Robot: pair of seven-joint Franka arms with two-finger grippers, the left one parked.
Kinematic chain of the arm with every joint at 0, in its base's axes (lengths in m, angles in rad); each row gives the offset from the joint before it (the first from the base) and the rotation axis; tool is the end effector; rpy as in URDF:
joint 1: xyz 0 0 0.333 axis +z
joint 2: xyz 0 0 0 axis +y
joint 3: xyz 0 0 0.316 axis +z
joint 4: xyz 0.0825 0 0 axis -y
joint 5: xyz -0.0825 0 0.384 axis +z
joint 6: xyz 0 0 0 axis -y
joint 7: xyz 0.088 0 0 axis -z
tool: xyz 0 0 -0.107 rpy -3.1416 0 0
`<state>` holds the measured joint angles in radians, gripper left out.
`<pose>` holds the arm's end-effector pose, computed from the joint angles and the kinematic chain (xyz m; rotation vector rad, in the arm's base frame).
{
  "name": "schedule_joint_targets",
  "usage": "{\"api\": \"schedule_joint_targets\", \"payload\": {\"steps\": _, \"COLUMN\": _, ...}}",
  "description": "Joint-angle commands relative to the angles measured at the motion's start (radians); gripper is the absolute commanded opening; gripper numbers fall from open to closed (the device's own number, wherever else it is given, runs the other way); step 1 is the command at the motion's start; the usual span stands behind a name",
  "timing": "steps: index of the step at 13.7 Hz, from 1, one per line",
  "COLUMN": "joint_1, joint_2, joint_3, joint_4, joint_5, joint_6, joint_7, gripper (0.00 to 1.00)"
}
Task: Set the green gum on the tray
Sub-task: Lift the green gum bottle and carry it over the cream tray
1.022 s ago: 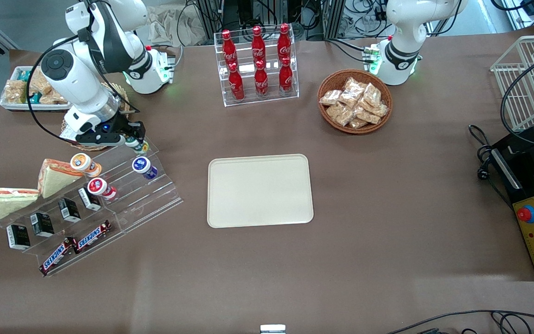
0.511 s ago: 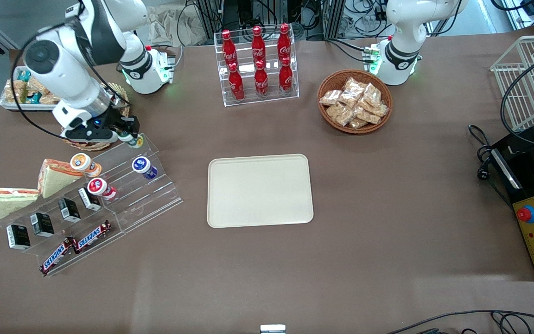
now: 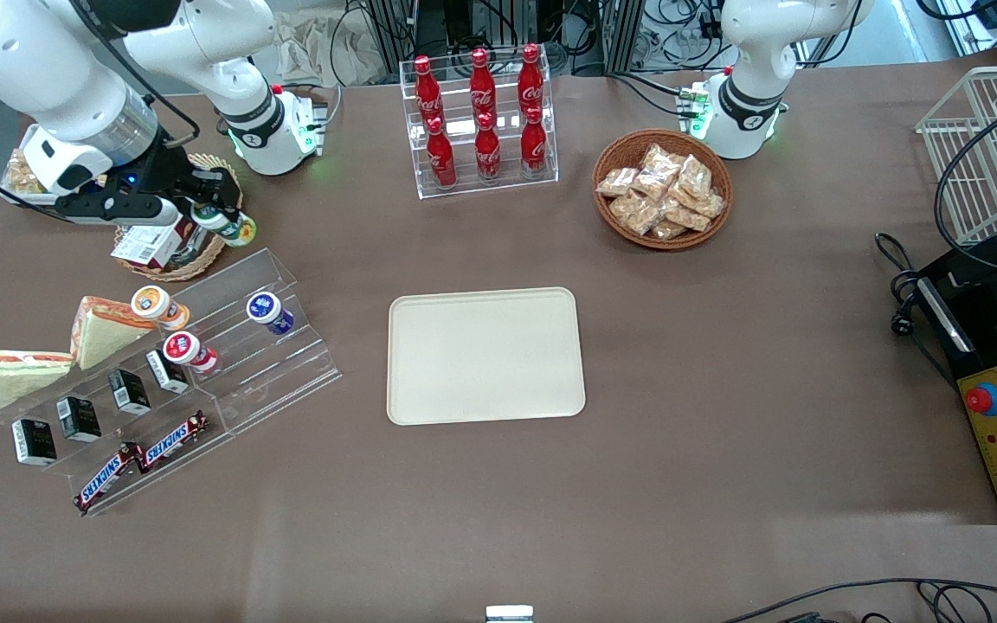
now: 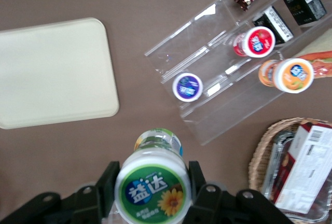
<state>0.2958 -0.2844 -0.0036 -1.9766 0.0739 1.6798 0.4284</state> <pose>0.4465 0.1416 0.5870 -3.0678 0.2221 0.0582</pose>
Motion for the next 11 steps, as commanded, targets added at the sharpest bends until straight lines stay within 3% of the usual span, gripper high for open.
{"api": "schedule_joint_targets", "payload": {"steps": 1, "joint_1": 0.106, "joint_2": 0.146, "joint_3": -0.007, "joint_4": 0.169, "joint_5": 0.035, "joint_6": -0.037, "joint_7": 0.207, "gripper": 0.28}}
{"api": "schedule_joint_targets", "payload": {"steps": 6, "joint_1": 0.264, "joint_2": 0.284, "joint_3": -0.009, "joint_4": 0.190, "joint_5": 0.026, "joint_6": 0.122, "joint_7": 0.438, "gripper": 0.28}}
{"api": "schedule_joint_targets", "payload": {"steps": 8, "joint_1": 0.321, "joint_2": 0.318, "joint_3": -0.010, "joint_4": 0.122, "joint_5": 0.017, "joint_6": 0.240, "joint_7": 0.521, "gripper": 0.28}}
{"api": "schedule_joint_targets", "payload": {"steps": 11, "joint_1": 0.388, "joint_2": 0.353, "joint_3": -0.009, "joint_4": -0.035, "joint_5": -0.055, "joint_6": 0.470, "joint_7": 0.633, "gripper": 0.28}}
